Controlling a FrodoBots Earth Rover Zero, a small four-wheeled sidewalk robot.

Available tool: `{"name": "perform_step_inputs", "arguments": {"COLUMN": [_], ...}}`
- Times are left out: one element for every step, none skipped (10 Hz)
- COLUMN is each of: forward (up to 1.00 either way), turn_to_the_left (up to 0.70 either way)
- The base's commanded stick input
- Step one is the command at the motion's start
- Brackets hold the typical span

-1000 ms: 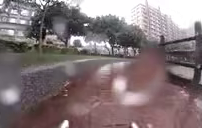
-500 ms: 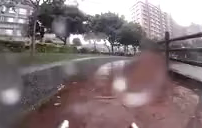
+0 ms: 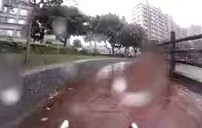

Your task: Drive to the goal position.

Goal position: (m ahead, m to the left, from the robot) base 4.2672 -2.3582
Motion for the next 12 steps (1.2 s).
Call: {"name": "perform_step_inputs", "arguments": {"forward": [0.70, 0.70, 0.70, 0.70, 0.70, 0.70, 0.70, 0.70, 0.70, 0.70, 0.70, 0.70], "turn_to_the_left": [0.00, 0.00, 0.00, 0.00, 0.00, 0.00, 0.00, 0.00, 0.00, 0.00, 0.00, 0.00]}}
